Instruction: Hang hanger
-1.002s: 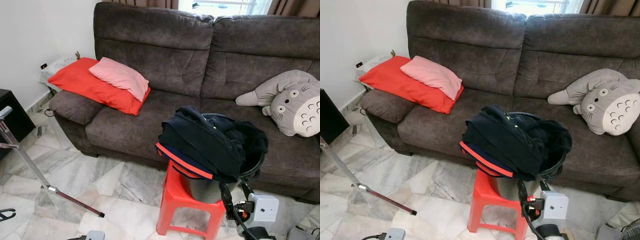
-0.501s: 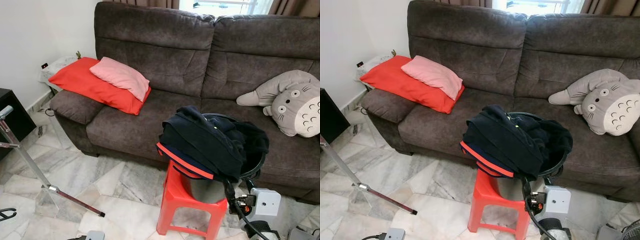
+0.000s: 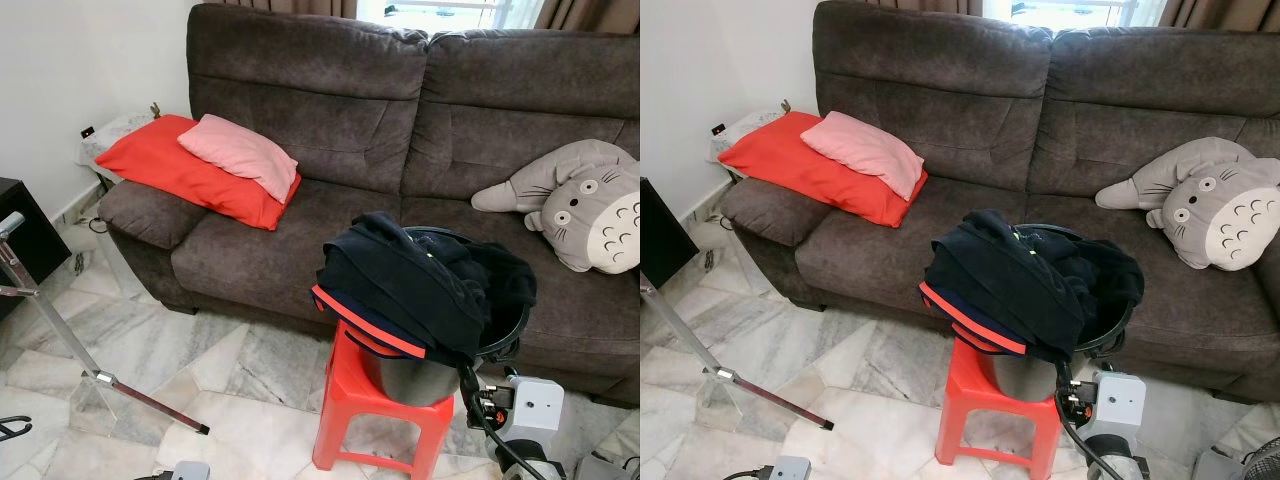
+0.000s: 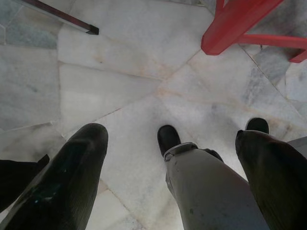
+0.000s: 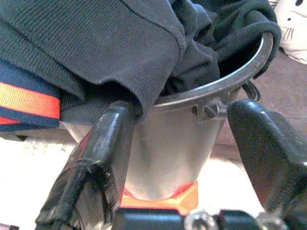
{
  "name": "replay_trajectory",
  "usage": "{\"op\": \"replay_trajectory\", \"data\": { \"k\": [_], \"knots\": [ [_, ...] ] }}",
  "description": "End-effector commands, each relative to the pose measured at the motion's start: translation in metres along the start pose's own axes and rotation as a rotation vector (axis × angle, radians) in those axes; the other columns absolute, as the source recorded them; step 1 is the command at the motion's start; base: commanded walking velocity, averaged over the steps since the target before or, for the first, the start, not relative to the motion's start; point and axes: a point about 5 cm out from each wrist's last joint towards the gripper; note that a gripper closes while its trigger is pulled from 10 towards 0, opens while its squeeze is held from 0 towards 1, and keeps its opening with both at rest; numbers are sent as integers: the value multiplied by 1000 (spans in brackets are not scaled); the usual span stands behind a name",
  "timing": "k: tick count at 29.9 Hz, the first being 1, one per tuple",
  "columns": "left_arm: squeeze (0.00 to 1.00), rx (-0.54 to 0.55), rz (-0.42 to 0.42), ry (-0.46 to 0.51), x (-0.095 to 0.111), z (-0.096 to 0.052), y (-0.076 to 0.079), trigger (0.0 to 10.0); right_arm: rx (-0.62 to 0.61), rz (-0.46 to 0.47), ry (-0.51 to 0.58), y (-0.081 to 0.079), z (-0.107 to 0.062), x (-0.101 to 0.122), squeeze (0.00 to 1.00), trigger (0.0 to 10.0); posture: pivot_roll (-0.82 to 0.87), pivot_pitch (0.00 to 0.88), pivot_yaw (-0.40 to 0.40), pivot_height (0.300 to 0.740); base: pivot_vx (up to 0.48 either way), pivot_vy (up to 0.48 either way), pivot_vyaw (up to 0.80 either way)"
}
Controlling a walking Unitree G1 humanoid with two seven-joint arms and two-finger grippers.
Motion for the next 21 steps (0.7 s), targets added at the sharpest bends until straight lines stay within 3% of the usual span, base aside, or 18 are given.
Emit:
{"op": "replay_trajectory", "data": {
  "k": [1, 11, 18, 21],
  "knots": [
    [0, -4, 18, -26, -6, -1, 0, 10000, -4, -1, -17, 1, 1, -3, 0, 10000, -86, 35, 24, 740, 0, 0, 0],
    [0, -4, 19, -31, -8, -1, 1, 10000, -22, -25, 0, 4, 13, 5, 0, 10000, -84, 33, 25, 740, 0, 0, 0],
    [0, -6, 21, -35, -9, -1, 2, 10000, -96, -147, -33, 8, 22, 3, 0, 10000, -79, 31, 25, 740, 0, 0, 0],
    [0, -5, 21, -36, -10, -2, 2, 10000, -125, -84, -27, 9, 25, 5, 0, 10000, -75, 29, 25, 740, 0, 0, 0]
  ]
}}
Point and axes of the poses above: a point about 5 cm out from each wrist's last joint towards the gripper, its own z axis pointing out of the wrist towards the gripper, its own x axis along the axis of the wrist's last joint, y = z × x, and after that the axes turned 4 degrees about -z, right-handed
